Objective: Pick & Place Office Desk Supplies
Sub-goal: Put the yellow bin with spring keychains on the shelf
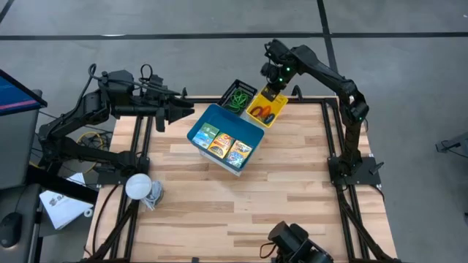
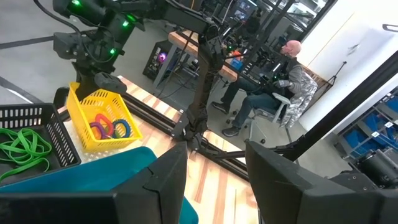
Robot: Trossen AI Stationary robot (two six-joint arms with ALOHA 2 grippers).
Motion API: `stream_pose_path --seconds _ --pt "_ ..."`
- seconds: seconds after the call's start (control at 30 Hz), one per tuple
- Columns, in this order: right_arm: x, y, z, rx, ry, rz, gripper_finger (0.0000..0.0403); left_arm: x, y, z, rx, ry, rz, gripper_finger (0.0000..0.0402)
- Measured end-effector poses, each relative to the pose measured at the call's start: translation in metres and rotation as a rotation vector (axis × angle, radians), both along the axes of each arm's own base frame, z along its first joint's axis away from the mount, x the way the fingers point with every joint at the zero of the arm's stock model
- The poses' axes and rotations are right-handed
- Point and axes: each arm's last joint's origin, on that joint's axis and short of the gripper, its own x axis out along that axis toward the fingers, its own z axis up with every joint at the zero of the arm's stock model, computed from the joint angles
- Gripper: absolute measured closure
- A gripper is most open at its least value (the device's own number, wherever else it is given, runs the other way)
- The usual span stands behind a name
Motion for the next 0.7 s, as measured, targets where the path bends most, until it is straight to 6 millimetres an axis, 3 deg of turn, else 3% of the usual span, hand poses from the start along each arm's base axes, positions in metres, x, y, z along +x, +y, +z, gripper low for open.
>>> stream_pose_path --seconds 0.7 --pt "0.0022 -0.0002 0.001 0.025 -0.058 0.032 0.0403 -0.0001 0.0001 0.0001 0.0 0.0 0.003 0.0243"
